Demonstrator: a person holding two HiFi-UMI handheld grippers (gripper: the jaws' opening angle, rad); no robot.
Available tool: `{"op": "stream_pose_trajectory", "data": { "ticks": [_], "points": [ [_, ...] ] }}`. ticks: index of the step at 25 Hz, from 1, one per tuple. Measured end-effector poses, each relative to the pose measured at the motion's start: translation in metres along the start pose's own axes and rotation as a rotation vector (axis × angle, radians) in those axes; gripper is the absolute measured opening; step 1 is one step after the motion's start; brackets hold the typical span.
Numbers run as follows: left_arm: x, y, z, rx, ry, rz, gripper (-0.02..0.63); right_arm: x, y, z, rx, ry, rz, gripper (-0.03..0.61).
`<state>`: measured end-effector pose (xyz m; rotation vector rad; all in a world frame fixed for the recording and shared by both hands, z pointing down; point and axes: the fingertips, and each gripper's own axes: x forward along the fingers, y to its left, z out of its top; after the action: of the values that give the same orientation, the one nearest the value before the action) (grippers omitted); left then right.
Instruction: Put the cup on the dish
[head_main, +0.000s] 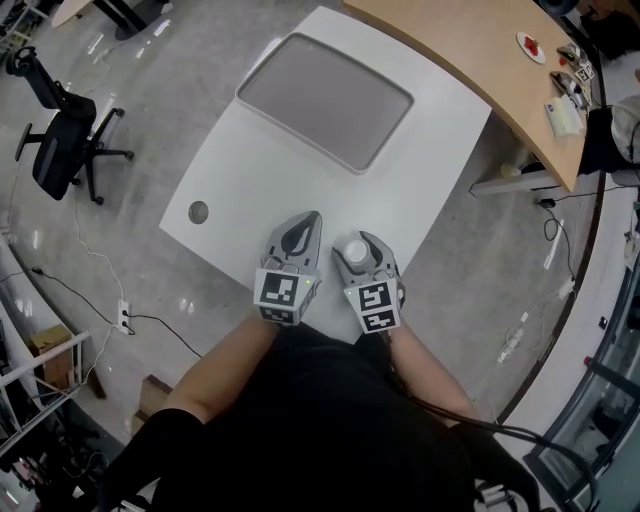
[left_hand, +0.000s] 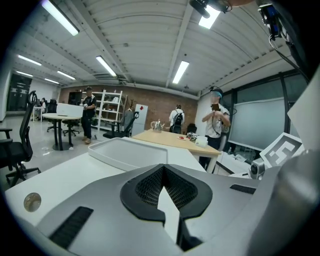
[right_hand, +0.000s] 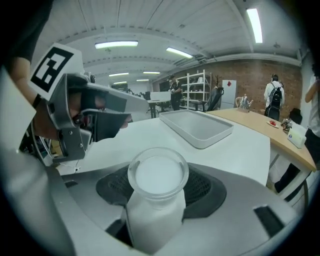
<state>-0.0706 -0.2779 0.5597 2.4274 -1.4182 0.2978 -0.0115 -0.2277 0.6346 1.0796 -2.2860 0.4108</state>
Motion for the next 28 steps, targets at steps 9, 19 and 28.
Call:
{"op": "stream_pose_trajectory", "data": {
  "ticks": [9,19,28],
  "points": [
    [-0.006,0.004,0.073,0.038,-0.108,0.006,0.006,-0.05,-0.018,0.105,0.003,-0.077,-0.016,0.255],
    [0.003,0.005,0.125,0.069,-0.18,0.007,0.006,-0.08,-0.047,0.205,-0.001,-0.222,-0.011,0.255],
    [0.067,0.033,0.118,0.036,-0.156,0.026,0.006,-0.01,-0.098,0.208,0.008,-0.187,-0.021,0.255]
  ]
}}
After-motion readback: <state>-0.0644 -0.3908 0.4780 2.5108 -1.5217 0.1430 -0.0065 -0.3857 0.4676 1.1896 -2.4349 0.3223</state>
